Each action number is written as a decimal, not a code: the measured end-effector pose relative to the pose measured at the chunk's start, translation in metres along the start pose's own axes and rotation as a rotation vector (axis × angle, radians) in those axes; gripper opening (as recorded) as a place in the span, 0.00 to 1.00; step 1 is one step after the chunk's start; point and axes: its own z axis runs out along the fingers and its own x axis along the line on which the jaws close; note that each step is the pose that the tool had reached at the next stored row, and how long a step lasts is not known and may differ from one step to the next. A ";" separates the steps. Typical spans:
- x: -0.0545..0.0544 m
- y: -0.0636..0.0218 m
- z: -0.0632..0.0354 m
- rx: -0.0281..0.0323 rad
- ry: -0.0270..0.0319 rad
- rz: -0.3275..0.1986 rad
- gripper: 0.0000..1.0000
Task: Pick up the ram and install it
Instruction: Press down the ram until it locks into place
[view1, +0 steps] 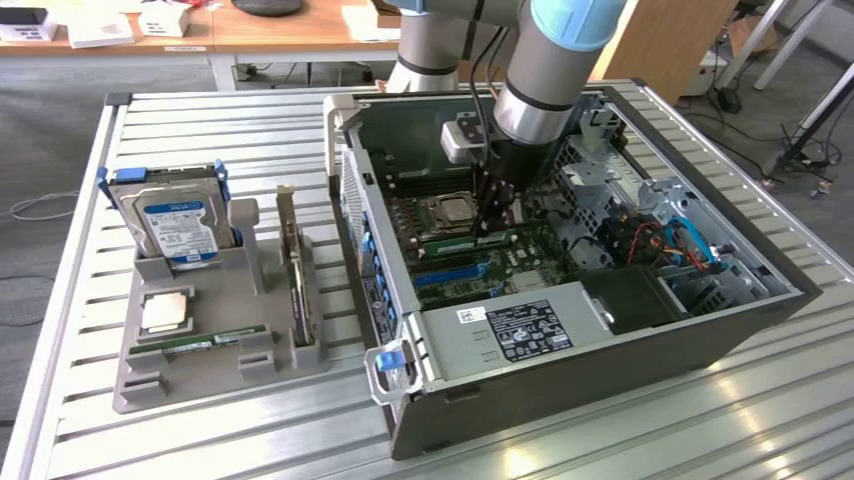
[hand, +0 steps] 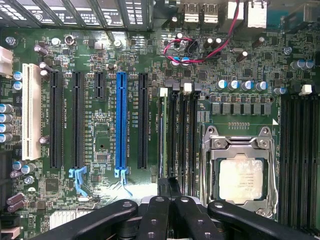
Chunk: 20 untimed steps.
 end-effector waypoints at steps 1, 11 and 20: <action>0.000 0.0000 0.0002 0.0000 0.0000 0.000 0.11; 0.000 -0.0001 0.0012 0.0002 -0.0005 0.000 0.11; 0.000 -0.0001 0.0016 0.0000 -0.0007 0.000 0.11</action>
